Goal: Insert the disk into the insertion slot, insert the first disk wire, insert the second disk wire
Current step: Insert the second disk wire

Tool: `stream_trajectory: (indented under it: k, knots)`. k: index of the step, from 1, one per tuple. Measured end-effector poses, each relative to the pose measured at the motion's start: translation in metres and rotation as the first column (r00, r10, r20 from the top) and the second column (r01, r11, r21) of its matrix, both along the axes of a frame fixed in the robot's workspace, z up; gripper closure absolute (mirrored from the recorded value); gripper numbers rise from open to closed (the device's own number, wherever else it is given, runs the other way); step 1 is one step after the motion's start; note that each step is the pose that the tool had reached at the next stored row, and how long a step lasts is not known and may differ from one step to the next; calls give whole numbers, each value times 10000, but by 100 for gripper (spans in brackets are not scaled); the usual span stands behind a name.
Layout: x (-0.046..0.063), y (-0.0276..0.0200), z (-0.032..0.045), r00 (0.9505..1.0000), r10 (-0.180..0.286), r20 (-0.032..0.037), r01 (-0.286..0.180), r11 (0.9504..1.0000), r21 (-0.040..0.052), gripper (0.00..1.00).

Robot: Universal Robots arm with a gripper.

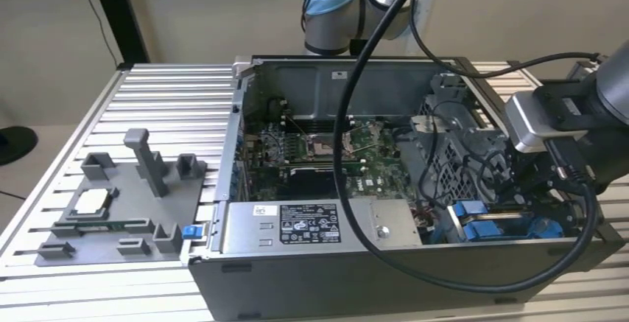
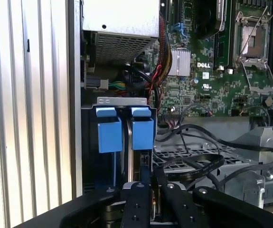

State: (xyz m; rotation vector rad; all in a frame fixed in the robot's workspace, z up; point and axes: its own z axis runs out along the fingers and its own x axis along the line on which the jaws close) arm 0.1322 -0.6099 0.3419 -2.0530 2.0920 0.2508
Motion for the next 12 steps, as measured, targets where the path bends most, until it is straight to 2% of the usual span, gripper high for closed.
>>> stream_trajectory:
  k: [12]
  knots:
    - [-1,23,-23,9999,0,103,0,10000,-27,100]
